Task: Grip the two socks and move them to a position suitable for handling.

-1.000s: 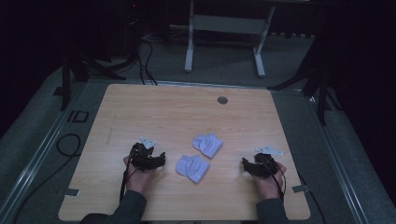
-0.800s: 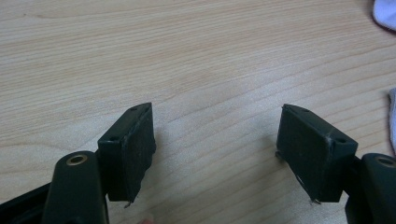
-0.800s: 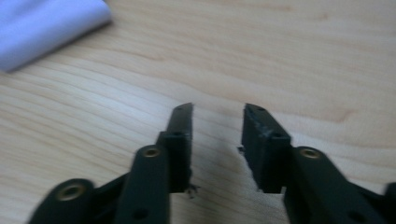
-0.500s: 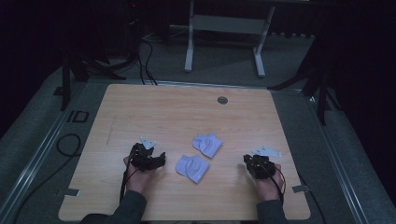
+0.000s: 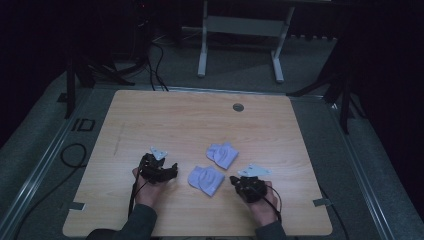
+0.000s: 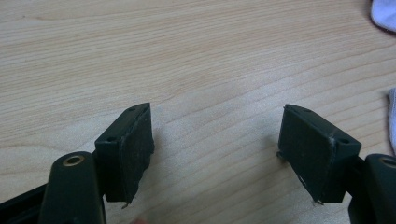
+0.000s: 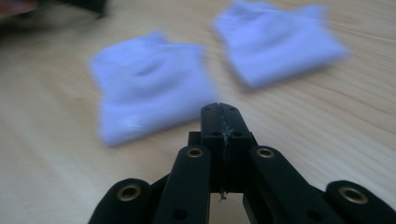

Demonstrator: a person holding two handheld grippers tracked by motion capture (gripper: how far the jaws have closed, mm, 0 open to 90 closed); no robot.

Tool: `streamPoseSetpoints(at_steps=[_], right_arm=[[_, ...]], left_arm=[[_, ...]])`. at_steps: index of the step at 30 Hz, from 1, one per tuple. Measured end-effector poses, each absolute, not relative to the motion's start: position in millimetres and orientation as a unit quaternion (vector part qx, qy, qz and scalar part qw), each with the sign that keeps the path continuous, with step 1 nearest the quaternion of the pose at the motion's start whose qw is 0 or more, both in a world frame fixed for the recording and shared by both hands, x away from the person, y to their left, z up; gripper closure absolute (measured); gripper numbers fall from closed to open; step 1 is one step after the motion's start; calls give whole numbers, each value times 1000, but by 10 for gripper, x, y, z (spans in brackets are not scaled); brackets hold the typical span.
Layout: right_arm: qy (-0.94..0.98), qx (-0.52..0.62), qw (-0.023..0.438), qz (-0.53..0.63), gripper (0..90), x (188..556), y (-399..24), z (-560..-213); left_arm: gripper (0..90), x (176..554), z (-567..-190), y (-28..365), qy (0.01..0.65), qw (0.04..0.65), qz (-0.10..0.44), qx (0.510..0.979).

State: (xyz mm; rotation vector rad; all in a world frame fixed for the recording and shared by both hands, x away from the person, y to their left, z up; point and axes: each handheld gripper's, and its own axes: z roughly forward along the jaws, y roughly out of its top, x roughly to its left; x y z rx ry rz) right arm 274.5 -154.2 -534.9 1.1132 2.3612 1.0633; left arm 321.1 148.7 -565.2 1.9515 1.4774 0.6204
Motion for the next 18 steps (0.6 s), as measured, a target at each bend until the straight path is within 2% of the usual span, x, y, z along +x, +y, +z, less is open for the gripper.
streamPoseSetpoints(at_steps=[11, 18], right_arm=[[853, 345, 128, 370, 897, 2630, -1138, -5475], [864, 336, 133, 351, 886, 2646, -1059, -5571]], left_arm=[[271, 3196, -5652, 1473, 559, 304, 235, 735], [278, 3190, -5648, 1471, 558, 303, 233, 736]])
